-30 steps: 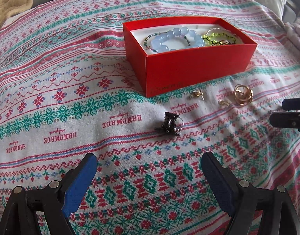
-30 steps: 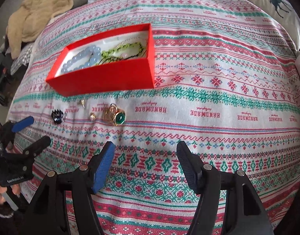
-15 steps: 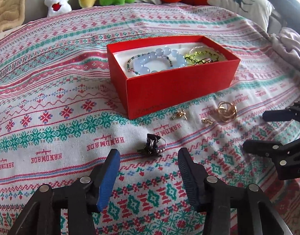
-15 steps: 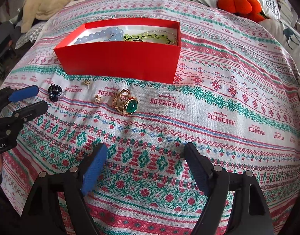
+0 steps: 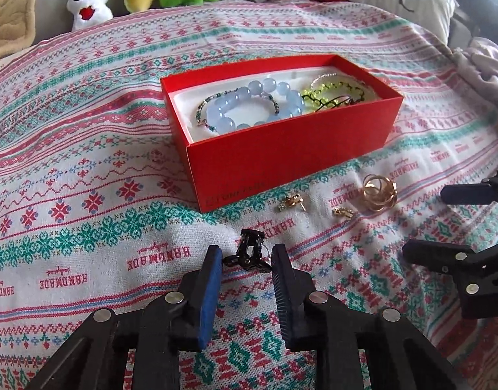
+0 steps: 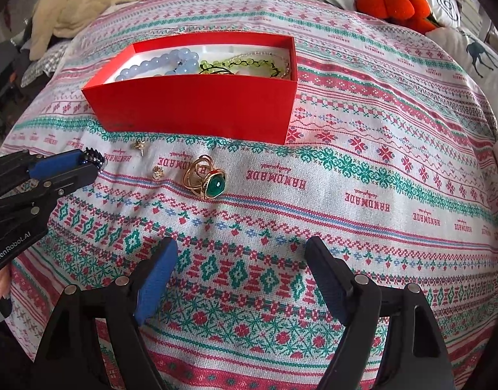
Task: Organize jewelry
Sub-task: 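Grasp the black hair clip with the left tool while the right tool approaches the rings, then grasp the gold ring with green stone with the right tool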
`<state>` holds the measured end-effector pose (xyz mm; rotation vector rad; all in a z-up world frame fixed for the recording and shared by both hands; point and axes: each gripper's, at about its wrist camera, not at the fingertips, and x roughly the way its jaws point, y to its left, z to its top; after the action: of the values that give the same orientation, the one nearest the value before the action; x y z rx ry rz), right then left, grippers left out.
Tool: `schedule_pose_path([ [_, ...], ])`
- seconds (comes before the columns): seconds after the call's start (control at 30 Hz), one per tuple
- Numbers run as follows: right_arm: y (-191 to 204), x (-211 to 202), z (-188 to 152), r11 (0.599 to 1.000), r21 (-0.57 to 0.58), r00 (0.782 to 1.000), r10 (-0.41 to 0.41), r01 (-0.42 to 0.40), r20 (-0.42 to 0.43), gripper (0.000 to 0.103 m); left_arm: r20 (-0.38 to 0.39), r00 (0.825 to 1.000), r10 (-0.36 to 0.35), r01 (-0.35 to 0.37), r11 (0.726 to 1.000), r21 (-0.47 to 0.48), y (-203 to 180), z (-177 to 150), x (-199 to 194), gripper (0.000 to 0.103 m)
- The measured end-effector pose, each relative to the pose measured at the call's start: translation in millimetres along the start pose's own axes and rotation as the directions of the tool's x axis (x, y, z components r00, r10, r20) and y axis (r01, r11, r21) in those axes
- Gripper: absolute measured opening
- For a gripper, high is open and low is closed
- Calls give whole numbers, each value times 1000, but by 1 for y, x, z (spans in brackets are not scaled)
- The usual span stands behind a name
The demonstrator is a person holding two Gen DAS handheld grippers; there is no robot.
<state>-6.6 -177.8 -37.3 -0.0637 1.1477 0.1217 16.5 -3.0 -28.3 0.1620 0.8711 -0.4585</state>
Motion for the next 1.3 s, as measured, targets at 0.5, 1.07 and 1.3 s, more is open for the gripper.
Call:
schedule_pose_path([
  [0.5,0,6,30,995,83,998,48,-50,31,68,-2,1000,14,-14,999,-50,17,-6,-19,25],
  [1.07,13,11,35,996,-18,996,84,-83,25,30,-39,999,19,-21,998,-55,21,-11,-15,25],
  [1.3,12,-5,23,994,-36,994,100,-99,35,30,-39,999,8,-10,999,-48,19,-8,-15,25],
])
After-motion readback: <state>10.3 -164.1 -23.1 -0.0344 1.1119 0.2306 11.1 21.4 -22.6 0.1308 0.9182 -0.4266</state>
